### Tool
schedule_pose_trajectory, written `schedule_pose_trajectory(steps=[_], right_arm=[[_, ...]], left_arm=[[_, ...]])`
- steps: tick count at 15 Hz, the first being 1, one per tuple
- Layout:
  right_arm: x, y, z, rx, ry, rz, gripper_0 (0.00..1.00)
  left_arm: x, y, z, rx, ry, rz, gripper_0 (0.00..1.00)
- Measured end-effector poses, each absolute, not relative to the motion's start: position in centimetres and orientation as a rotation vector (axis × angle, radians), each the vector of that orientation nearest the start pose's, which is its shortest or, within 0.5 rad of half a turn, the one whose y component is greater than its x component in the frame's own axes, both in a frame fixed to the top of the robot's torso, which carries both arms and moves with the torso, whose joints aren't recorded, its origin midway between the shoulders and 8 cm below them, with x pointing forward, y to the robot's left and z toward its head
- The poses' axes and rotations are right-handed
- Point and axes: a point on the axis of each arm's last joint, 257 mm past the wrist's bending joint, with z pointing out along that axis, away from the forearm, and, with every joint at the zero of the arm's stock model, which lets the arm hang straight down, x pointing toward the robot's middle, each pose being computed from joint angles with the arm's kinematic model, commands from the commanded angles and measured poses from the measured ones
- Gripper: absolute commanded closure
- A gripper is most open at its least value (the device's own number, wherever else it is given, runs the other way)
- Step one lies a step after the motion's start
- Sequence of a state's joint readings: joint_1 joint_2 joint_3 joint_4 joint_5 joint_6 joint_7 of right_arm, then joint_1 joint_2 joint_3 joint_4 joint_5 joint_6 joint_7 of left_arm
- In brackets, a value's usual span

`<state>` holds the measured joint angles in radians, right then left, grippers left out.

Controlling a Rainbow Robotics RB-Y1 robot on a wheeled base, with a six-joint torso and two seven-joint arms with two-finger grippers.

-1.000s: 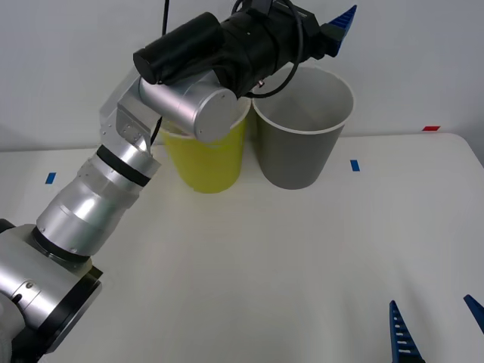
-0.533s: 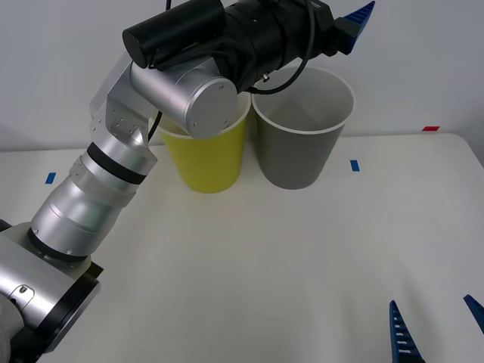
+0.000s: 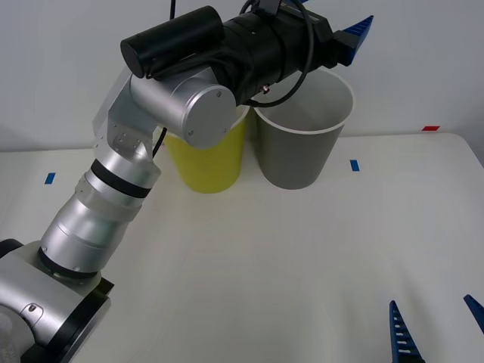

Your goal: Put cans in the gray bin and PET bottles in the light green bin.

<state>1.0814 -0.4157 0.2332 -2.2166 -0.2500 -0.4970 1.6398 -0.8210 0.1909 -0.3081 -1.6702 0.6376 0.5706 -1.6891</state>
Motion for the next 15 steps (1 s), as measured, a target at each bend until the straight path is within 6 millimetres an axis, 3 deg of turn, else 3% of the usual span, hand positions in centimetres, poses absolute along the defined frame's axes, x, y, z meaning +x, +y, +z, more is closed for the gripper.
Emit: schedule_pose_trajectory(steps=[2, 5, 10, 15], right_arm=[[24.0, -26.0, -20.4, -0.054, 1.553, 0.027, 0.00], [24.0, -26.0, -20.4, -0.054, 1.553, 0.027, 0.00], [24.0, -26.0, -20.4, -0.054, 1.553, 0.027, 0.00], [24.0, -26.0, -20.4, -0.054, 1.553, 0.027, 0.00]], left_arm=[[57.3, -6.0, 8.9, 0.576, 1.330, -0.553, 0.00], [56.9, -2.1, 9.6, 0.562, 1.298, -0.501, 0.00], [52.0, 4.1, 9.7, 0.545, 1.251, -0.429, 0.00], [48.7, 10.6, 4.9, 0.427, 1.326, -0.395, 0.00]])
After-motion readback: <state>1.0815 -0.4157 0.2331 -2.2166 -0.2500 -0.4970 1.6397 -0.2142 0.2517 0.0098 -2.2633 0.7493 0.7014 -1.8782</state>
